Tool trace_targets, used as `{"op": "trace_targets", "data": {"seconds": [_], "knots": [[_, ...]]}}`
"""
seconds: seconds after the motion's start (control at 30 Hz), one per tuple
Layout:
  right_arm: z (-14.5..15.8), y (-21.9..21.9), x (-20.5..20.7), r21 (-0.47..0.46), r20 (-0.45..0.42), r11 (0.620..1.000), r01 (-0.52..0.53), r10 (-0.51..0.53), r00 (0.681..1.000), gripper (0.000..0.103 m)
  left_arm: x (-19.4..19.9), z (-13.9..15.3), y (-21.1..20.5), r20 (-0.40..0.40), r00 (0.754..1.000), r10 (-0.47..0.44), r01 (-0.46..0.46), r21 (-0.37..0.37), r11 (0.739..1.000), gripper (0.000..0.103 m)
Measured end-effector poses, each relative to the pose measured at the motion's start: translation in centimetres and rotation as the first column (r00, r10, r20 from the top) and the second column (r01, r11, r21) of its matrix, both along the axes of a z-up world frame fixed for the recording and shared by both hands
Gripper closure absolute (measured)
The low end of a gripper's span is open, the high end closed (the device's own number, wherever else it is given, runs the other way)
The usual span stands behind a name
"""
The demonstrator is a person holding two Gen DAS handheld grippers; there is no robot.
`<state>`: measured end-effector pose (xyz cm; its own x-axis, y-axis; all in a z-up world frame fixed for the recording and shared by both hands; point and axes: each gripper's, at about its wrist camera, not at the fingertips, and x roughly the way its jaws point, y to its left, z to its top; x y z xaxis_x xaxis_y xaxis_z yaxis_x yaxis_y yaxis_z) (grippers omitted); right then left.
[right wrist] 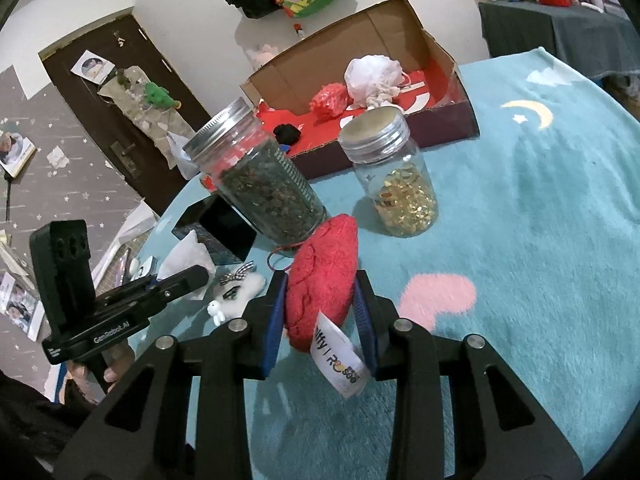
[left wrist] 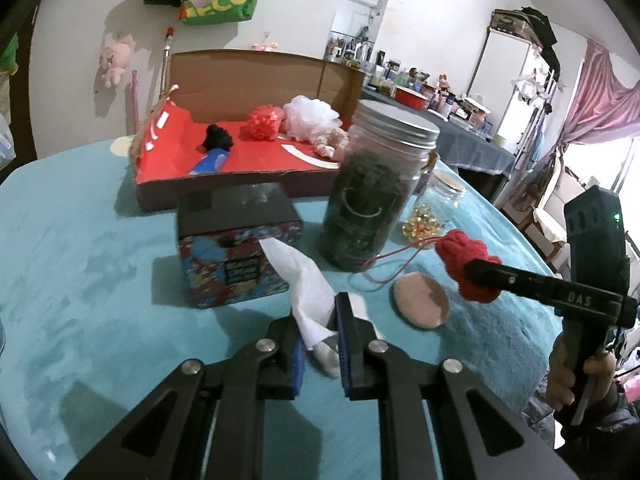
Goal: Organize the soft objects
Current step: 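Carry the white tissue and red knitted pouch over the red box with both tools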
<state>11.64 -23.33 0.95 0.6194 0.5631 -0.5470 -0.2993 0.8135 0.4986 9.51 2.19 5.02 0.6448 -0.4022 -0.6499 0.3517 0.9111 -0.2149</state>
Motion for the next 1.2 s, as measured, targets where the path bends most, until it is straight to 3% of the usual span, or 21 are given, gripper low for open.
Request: {"op": "trace_targets", "data": {"seconds": [0.37,0.73,0.97,1.2], "knots": [[-0.4,-2.6,0.1,-0.008,-0.021,1.0,0.028,-0.028,0.999,0.072,0.1,-0.4,3.5,-0.021,0.998,0.053,-0.052,0.022,0.998,0.089],[-0.2,-4.8,2.1,-0.037,-0.053,0.999,-0.006,0.004,0.999,0.072,2.4,-1.5,5.8,-0.02,1.0,-0.022,0.024,0.153,0.988,0.089],[-0.1,-5.9,3.7,-0.066,-0.054,0.996,-0.06,0.056,0.997,0.072,4.5,-2.2,7.1,-0.061,0.997,-0.05,0.059,0.162,0.985,0.089],[0.4,-6.7,6.0,-0.114,-0.044,0.987,-0.115,0.111,0.993,0.072,7.1,-2.1,7.2,-0.076,0.988,-0.133,0.145,0.191,0.971,0.089]]}}
